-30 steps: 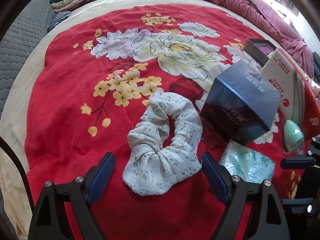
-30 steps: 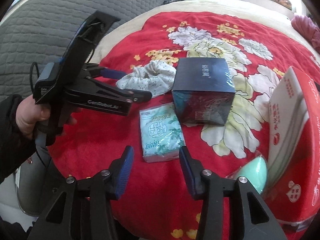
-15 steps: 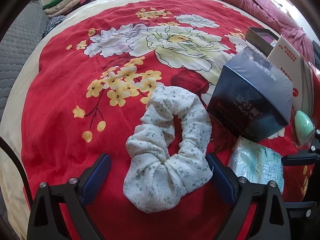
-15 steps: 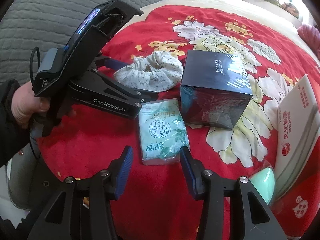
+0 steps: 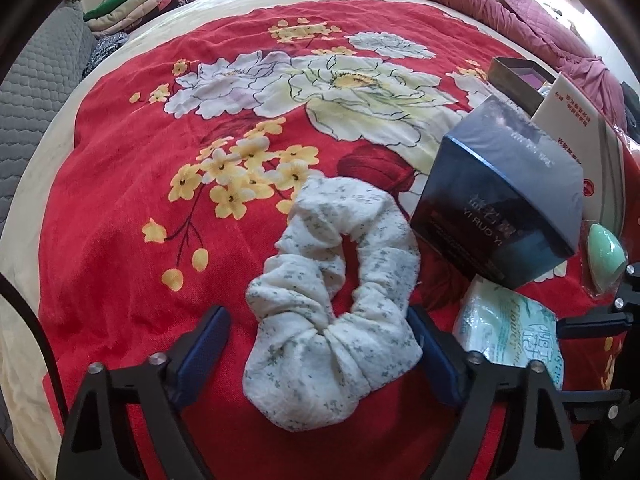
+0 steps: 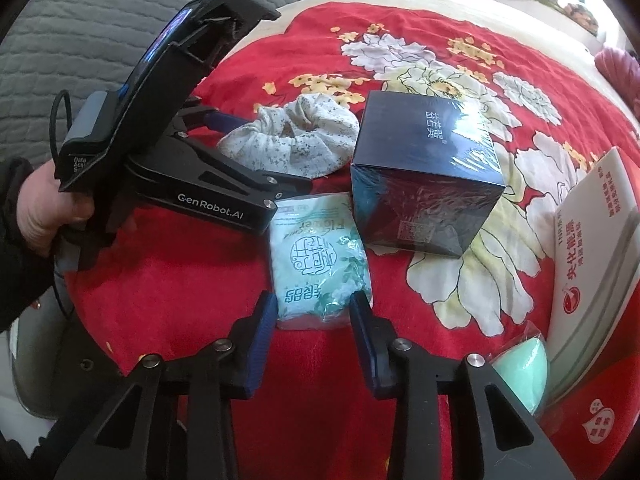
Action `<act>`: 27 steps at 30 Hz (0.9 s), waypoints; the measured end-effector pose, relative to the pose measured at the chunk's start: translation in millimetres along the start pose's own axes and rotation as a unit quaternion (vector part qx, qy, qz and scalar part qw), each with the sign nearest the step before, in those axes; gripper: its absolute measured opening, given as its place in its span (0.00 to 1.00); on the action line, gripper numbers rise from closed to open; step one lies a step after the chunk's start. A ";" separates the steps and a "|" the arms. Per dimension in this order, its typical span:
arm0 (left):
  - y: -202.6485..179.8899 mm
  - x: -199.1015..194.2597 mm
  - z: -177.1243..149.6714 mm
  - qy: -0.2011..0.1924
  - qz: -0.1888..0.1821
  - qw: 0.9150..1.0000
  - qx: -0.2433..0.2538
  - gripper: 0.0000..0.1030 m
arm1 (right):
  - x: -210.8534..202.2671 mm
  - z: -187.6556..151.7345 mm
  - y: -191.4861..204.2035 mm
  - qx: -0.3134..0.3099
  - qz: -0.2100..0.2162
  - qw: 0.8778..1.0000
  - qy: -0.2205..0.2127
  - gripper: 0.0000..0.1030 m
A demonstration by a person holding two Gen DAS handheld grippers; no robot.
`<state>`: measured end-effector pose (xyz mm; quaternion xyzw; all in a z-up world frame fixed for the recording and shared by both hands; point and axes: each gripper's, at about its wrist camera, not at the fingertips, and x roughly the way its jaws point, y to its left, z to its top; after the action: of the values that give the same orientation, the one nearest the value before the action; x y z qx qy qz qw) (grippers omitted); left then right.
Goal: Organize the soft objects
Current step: 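Lower the left gripper onto the white floral scrunchie while the right gripper nears the tissue pack, then close the left gripper on the scrunchie while the right gripper closes on the tissue pack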
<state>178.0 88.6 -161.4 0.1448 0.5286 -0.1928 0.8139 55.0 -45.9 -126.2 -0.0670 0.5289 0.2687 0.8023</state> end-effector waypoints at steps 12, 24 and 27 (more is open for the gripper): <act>6.5 -8.6 3.4 -0.010 -0.010 1.000 -0.015 0.41 | -6.7 1.6 1.0 0.001 0.009 1.000 -0.004 0.27; 6.5 -4.5 1.6 -0.010 -0.014 1.000 -0.017 0.79 | 0.1 0.6 2.2 -0.015 -0.007 1.000 0.008 0.75; 5.1 -3.1 0.9 -0.012 -0.012 1.000 -0.014 0.80 | 0.3 0.3 -0.4 -0.012 -0.005 1.000 -0.001 0.75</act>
<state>179.9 93.2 -158.0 0.1248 0.5232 -0.1969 0.8197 55.6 -46.0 -126.4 -0.0788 0.5250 0.2707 0.8031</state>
